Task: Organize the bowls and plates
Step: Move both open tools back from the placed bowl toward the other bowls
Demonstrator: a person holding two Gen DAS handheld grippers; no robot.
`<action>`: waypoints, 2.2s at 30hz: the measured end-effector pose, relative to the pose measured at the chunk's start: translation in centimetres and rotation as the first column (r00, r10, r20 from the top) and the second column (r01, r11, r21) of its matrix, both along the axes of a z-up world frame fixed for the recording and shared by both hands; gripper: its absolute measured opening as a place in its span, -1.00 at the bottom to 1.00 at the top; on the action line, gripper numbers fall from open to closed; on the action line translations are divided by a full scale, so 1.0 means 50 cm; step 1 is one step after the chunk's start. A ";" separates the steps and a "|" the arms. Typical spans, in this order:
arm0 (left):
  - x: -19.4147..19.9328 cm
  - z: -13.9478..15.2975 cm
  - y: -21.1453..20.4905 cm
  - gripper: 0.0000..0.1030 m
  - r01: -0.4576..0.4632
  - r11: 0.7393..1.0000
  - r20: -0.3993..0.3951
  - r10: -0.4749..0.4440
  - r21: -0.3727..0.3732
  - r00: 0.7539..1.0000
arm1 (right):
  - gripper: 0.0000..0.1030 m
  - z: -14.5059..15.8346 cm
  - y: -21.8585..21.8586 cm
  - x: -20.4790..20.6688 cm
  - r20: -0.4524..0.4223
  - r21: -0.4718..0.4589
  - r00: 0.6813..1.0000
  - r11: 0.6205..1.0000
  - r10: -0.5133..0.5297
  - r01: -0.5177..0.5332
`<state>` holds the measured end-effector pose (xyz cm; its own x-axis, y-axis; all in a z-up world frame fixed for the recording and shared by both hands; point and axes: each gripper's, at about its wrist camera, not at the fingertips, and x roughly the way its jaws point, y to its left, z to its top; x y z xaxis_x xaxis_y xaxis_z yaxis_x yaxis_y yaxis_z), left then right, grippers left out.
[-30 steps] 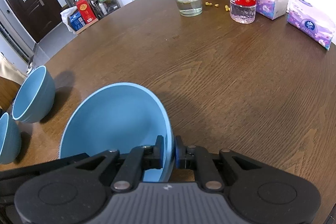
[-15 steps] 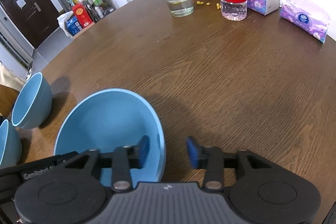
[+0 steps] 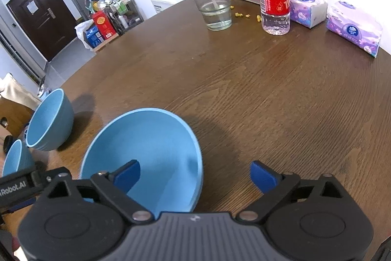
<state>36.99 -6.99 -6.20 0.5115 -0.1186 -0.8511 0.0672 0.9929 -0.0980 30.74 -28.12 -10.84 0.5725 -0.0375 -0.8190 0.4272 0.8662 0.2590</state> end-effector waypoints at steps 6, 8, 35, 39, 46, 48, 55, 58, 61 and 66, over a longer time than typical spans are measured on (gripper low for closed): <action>-0.023 0.015 0.035 1.00 -0.023 1.000 0.006 0.023 -0.014 1.000 | 1.00 0.025 0.017 -0.017 0.033 -0.012 0.999 1.000 0.006 -0.006; -0.031 0.020 0.047 1.00 -0.029 0.999 0.010 0.029 -0.017 1.000 | 1.00 0.031 0.025 -0.022 0.037 -0.018 0.999 1.000 0.009 -0.008; -0.162 0.090 0.228 1.00 -0.115 0.992 0.087 0.120 -0.054 0.989 | 1.00 0.111 0.184 -0.124 0.102 -0.074 0.989 0.992 0.105 -0.098; -0.184 0.105 0.243 1.00 -0.142 0.988 0.104 0.147 -0.054 0.984 | 1.00 0.121 0.207 -0.135 0.104 -0.089 0.982 0.985 0.155 -0.146; -0.235 0.128 0.257 1.00 -0.214 0.976 0.114 0.218 -0.051 0.969 | 1.00 0.135 0.216 -0.153 0.088 -0.095 0.967 0.968 0.240 -0.231; -0.251 0.130 0.256 1.00 -0.229 0.972 0.116 0.233 -0.043 0.966 | 1.00 0.137 0.216 -0.163 0.081 -0.100 0.962 0.962 0.261 -0.252; -0.308 0.127 0.252 1.00 -0.297 0.954 0.096 0.300 -0.041 0.949 | 1.00 0.147 0.219 -0.193 0.072 -0.121 0.941 0.939 0.330 -0.321; -0.331 0.128 0.251 1.00 -0.313 0.949 0.095 0.315 -0.035 0.944 | 1.00 0.146 0.222 -0.206 0.072 -0.115 0.934 0.933 0.349 -0.340; -0.347 0.131 0.256 1.00 -0.333 0.942 0.090 0.335 -0.031 0.938 | 1.00 0.145 0.228 -0.218 0.066 -0.113 0.928 0.927 0.366 -0.357; -0.361 0.140 0.271 1.00 -0.350 0.936 0.096 0.351 -0.024 0.932 | 1.00 0.147 0.235 -0.230 0.070 -0.105 0.927 0.926 0.369 -0.361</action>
